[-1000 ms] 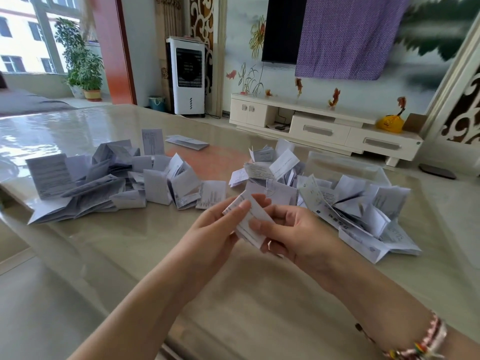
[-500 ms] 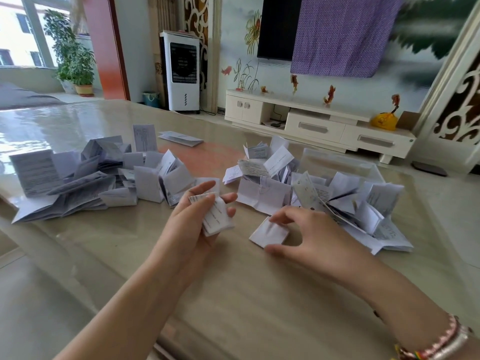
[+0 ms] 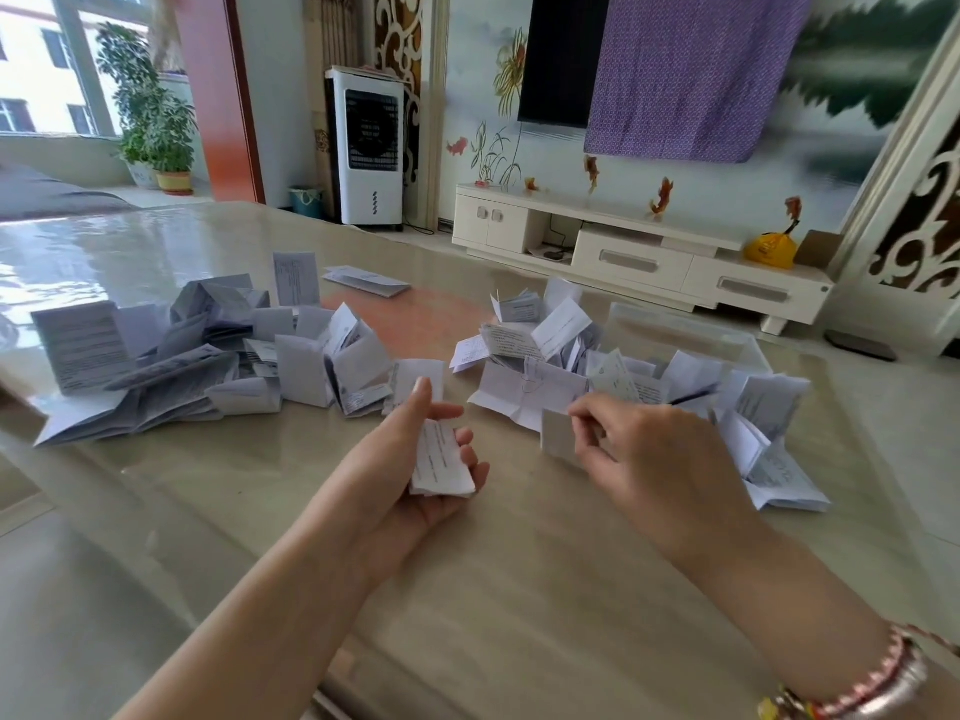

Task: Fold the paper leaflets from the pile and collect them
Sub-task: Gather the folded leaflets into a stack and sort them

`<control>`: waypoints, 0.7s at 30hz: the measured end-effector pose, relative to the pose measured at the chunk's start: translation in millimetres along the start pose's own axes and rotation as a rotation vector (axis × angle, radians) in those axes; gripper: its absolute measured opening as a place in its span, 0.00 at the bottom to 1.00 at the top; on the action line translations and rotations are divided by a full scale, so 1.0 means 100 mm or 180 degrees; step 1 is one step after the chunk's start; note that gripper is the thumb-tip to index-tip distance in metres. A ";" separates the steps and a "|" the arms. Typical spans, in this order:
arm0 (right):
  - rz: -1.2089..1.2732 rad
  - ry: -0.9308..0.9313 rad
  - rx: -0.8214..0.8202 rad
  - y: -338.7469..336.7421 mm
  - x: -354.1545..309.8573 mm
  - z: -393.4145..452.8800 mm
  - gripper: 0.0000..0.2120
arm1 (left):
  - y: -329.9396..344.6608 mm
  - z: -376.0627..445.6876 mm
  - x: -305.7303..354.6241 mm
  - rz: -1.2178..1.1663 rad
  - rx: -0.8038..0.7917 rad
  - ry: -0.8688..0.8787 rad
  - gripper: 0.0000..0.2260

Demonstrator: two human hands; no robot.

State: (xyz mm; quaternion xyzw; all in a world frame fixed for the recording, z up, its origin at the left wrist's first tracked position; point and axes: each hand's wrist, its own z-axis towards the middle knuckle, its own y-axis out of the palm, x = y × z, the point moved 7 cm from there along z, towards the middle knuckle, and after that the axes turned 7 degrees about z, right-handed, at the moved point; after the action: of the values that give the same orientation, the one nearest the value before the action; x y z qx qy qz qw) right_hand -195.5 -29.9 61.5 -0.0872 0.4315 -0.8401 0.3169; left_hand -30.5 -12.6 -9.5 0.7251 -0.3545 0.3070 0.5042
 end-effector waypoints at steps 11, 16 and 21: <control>0.2382 0.0447 0.0667 -0.23 -0.15 0.04 0.07 | 0.14 -0.02 -0.04 0.0461 -0.0142 0.0042 0.23; 0.3058 0.0702 0.0204 -0.15 -0.10 0.10 0.10 | 0.31 -0.10 -0.06 0.0746 -0.0668 0.0017 0.26; 0.1749 0.0184 0.0317 -0.05 -0.31 0.08 0.03 | 0.44 -0.17 -0.13 0.0611 -0.1076 -0.0042 0.26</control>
State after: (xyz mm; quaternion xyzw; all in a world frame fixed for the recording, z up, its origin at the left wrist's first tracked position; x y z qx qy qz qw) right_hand -170.0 -14.1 74.2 0.0728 0.4061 -0.7450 0.5242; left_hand -75.3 -4.8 8.1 0.5951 -0.4718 0.2850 0.5849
